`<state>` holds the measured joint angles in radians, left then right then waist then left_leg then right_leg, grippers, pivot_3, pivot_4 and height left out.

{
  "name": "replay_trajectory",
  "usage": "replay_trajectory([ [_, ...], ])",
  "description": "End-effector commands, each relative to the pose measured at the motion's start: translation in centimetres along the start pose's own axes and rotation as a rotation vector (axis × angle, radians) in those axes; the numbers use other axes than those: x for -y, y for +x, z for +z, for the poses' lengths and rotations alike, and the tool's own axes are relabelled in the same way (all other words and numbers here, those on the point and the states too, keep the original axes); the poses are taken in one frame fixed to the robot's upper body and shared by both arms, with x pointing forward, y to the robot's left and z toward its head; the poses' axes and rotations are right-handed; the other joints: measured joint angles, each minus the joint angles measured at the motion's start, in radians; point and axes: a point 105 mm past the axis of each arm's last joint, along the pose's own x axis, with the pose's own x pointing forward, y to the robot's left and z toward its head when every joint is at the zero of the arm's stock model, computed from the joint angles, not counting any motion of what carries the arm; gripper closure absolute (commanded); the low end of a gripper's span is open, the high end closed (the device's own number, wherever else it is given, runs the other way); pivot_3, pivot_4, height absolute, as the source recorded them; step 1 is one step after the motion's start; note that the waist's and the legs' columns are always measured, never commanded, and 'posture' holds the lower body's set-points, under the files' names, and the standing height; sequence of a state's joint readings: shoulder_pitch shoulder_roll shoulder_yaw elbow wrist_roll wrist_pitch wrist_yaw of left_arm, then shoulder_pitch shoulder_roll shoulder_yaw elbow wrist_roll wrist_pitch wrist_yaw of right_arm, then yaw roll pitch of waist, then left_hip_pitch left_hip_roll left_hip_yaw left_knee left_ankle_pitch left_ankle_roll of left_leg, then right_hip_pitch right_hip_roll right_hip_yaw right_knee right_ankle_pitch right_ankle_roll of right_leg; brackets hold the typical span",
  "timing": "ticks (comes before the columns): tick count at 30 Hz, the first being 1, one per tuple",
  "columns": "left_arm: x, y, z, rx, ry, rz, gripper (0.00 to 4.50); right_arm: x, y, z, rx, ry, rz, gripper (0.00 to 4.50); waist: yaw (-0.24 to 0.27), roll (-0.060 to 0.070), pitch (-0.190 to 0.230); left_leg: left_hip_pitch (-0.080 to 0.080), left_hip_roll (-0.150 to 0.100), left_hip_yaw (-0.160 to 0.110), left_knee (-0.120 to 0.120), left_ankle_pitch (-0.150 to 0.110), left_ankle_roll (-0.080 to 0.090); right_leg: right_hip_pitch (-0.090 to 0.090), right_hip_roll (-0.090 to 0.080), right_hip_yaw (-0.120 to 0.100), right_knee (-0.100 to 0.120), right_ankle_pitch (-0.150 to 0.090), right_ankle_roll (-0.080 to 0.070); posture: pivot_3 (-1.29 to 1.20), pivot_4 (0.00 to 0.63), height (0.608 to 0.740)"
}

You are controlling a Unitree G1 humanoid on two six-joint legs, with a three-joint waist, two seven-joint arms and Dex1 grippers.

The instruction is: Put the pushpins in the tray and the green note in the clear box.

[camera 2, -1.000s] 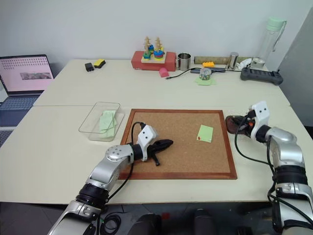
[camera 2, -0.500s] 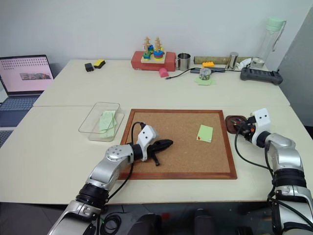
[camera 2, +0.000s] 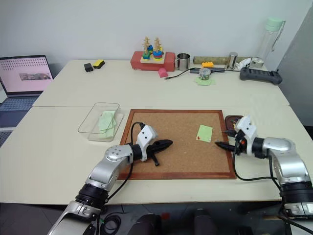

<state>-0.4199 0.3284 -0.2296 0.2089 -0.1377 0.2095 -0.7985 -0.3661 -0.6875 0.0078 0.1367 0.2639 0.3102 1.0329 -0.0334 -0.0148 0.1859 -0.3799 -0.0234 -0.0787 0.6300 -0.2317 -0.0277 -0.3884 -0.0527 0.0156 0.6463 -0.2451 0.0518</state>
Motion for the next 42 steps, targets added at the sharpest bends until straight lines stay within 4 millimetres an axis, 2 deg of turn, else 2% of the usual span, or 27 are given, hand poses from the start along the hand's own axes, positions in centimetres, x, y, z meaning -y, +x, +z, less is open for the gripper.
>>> replay_trajectory([
  [1,0.6,-0.4,-2.6,-0.097,-0.037,-0.02,4.5,0.1,1.2,0.9,0.035,-0.041,-0.015,1.48,0.001,0.0,0.0,0.0,0.0,0.0,0.0,0.0,0.0,0.0,0.0,0.0,0.0,0.0,0.0,0.0,0.15,0.74],
  [7,0.7,-0.5,-2.8,-0.1,-0.04,-0.018,4.5,0.6,1.7,0.2,0.041,-0.026,-0.021,1.48,0.001,0.0,0.0,0.0,0.0,0.0,0.0,0.0,0.0,0.0,0.0,0.0,0.0,0.0,0.0,0.0,0.15,0.74],
  [10,0.7,-0.5,-2.8,-0.101,-0.042,-0.015,4.5,0.7,1.7,0.2,0.051,-0.023,-0.02,1.91,0.001,0.0,0.0,0.0,0.0,0.0,0.0,0.0,0.0,0.0,0.0,0.0,0.0,0.0,-0.001,0.0,0.15,0.74],
  [20,0.8,-0.7,-3.1,-0.11,-0.045,-0.016,4.5,0.5,2.0,0.1,0.069,-0.02,-0.006,3.99,0.0,0.0,0.0,0.0,0.0,0.0,0.0,0.0,0.0,0.0,0.0,0.0,0.0,0.0,-0.001,0.0,0.15,0.74],
  [21,0.8,-0.7,-3.1,-0.111,-0.045,-0.016,4.5,0.4,2.0,0.1,0.07,-0.019,-0.004,4.37,0.0,0.0,0.0,0.0,0.0,0.0,0.0,0.0,0.0,0.0,0.0,0.0,0.0,0.0,-0.001,0.0,0.15,0.74],
  [26,0.8,-0.8,-3.2,-0.113,-0.045,-0.015,4.5,0.2,1.8,0.4,0.084,-0.017,0.011,4.46,0.0,0.0,0.0,0.0,0.0,0.0,0.0,0.0,0.0,0.0,0.0,0.0,0.0,0.0,-0.001,0.0,0.15,0.74],
  [36,0.7,-0.8,-3.4,-0.121,-0.042,-0.005,4.5,0.4,0.1,3.6,0.201,0.092,0.036,4.46,0.001,0.0,0.0,0.0,0.0,-0.001,0.0,0.0,0.0,0.0,0.0,0.0,0.0,0.001,-0.001,0.0,0.15,0.74],
  [42,0.8,-0.8,-3.6,-0.127,-0.04,-0.009,4.5,1.5,-1.1,4.9,0.256,0.151,-0.009,4.46,0.001,0.0,0.0,0.0,0.0,-0.001,0.0,0.0,0.0,0.0,0.0,0.0,0.0,0.0,-0.001,0.0,0.15,0.74],
])
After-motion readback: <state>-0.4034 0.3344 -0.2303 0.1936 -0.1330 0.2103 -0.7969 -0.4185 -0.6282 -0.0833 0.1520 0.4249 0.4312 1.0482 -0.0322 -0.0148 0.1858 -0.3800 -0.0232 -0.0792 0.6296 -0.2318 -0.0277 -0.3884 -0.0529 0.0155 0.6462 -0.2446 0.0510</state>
